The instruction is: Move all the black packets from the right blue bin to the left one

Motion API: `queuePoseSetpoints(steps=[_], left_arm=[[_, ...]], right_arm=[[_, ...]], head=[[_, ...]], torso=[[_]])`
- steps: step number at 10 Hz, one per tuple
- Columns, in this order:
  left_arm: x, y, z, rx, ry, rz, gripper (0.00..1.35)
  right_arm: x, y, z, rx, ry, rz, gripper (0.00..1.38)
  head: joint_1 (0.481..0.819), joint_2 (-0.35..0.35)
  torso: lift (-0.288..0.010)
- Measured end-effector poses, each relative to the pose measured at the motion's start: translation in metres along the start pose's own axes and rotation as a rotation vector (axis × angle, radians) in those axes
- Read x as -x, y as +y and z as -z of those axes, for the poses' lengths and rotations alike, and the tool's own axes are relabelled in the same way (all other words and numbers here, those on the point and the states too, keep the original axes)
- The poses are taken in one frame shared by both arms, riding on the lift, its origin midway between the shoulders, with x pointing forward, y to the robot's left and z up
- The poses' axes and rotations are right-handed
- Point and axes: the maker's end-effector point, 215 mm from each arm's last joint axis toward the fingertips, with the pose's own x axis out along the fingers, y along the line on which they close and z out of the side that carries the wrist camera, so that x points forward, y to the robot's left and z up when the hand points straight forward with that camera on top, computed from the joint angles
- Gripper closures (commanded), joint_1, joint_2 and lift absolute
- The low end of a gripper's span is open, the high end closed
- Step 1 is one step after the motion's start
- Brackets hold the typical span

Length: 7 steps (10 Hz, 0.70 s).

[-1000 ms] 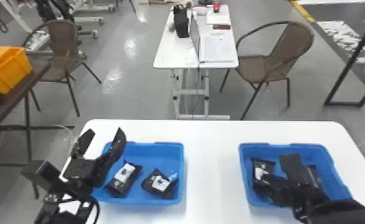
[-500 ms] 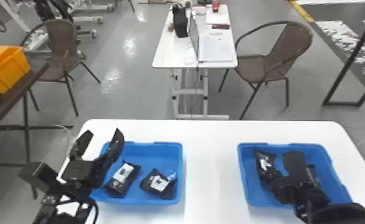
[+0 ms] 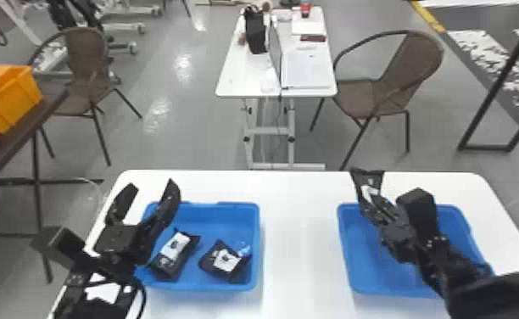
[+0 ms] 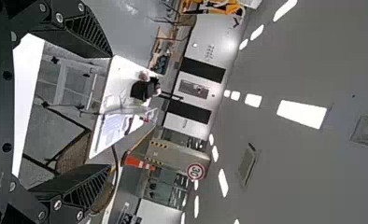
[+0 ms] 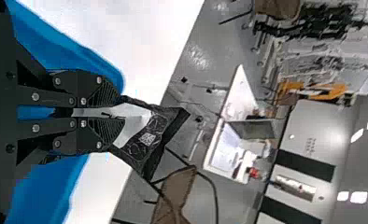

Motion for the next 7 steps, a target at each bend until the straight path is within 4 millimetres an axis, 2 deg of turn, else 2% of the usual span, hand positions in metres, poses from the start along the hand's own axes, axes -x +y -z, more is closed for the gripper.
queuePoseSetpoints(steps=[1,3,5,7], left_arm=[[-0.009,-0.014,0.006,0.08,0.015,0.021,0.2],[-0.027,-0.043,0.004,0.156,0.014,0.074,0.2],[-0.038,-0.059,0.003,0.161,0.03,0.107,0.18],[-0.045,-0.069,0.005,0.16,0.049,0.128,0.16]], right_arm=[[-0.006,0.017,-0.044,0.033,-0.08,-0.059,1.08],[-0.015,0.06,-0.115,0.055,-0.208,-0.189,1.08],[-0.017,0.1,-0.157,0.049,-0.287,-0.303,1.08],[-0.019,0.137,-0.176,0.033,-0.322,-0.425,1.08]], head=[[0.695,0.105],[0.695,0.14],[0.695,0.169],[0.695,0.203]], torso=[[0.0],[0.0],[0.0],[0.0]])
